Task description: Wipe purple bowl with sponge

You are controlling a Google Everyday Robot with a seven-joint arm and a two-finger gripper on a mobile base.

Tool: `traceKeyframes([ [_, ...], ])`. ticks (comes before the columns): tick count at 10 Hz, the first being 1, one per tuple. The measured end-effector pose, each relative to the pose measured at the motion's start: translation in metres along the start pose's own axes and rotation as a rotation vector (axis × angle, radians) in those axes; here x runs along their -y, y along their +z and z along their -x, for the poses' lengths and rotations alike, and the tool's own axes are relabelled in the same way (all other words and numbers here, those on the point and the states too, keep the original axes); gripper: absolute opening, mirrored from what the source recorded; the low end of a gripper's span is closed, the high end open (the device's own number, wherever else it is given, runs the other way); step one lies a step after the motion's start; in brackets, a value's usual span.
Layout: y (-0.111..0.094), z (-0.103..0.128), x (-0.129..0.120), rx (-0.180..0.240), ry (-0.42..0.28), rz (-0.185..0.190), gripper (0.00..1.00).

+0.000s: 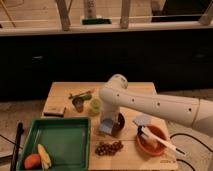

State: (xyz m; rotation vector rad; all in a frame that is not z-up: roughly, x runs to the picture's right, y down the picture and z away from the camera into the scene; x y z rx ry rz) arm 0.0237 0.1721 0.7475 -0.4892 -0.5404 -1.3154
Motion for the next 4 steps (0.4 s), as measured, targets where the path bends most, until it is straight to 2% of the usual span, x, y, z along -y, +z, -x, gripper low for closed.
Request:
traceKeyframes([
  [1, 0.002, 0.0, -0.008, 0.003, 0.007, 0.005, 0.0],
  [4, 0.008, -0.01, -0.052, 0.013, 0.076, 0.047, 0.0],
])
